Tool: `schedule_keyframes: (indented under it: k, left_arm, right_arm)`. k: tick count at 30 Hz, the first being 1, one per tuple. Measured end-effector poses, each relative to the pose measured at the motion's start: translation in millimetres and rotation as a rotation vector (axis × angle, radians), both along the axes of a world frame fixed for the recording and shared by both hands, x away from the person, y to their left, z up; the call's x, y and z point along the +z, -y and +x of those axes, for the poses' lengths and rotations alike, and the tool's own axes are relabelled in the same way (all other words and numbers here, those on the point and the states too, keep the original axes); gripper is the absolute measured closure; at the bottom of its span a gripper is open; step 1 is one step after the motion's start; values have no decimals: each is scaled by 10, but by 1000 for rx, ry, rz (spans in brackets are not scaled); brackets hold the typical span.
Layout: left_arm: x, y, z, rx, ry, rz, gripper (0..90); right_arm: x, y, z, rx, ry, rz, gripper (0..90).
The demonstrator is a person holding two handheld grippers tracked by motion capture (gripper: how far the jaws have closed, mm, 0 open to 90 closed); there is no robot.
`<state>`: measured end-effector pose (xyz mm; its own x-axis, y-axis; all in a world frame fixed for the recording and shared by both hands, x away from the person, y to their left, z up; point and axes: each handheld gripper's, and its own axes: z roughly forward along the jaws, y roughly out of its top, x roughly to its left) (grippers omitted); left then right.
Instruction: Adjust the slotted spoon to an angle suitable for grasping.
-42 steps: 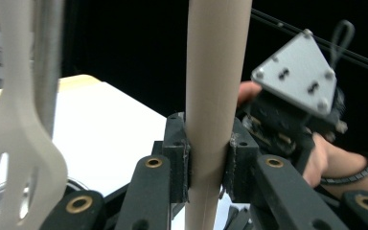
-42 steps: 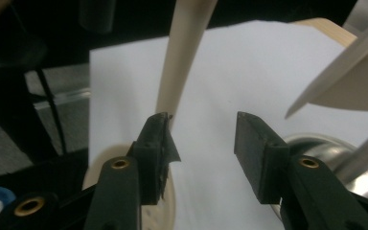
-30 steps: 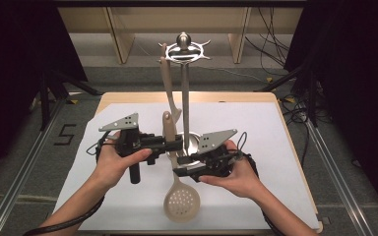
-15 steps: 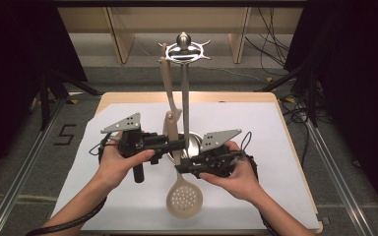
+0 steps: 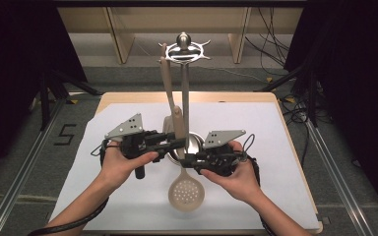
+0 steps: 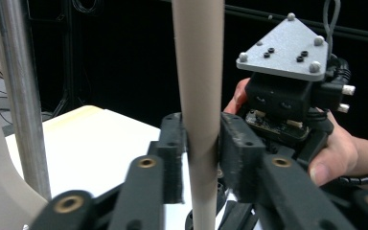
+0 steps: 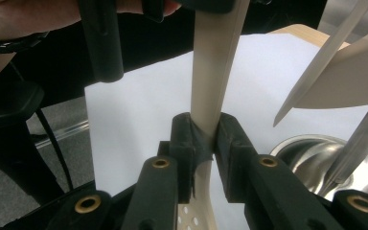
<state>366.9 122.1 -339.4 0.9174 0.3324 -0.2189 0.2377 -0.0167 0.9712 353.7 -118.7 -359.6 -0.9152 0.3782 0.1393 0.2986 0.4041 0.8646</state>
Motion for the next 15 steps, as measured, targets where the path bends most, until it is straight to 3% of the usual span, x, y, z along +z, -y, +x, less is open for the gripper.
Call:
schedule_keyframes:
  k: [3, 4, 7, 9, 11, 14, 15]
  left_arm:
    - [2, 6, 8, -18, -7, -11, 748]
    - [7, 6, 6, -18, -5, -4, 751]
    - [24, -2, 31, -20, 5, 0, 751]
    - [41, -11, 63, -19, 11, 3, 752]
    - [61, -14, 93, -16, 20, 6, 752]
    - [97, -5, 137, -13, 36, 13, 752]
    - [108, -2, 158, -12, 43, 15, 752]
  right_arm:
    - [-20, -15, -13, -17, 15, 21, 790]
    - [0, 3, -30, -16, -7, -4, 778]
    - [7, 20, -39, -28, 21, 2, 629]
    - [2, 72, -42, -52, 66, 4, 589]
    - [4, 161, -56, -68, 57, -10, 563]
    - [-1, 323, -56, -111, 90, -16, 553]
    - [-2, 381, -69, -140, 72, -11, 552]
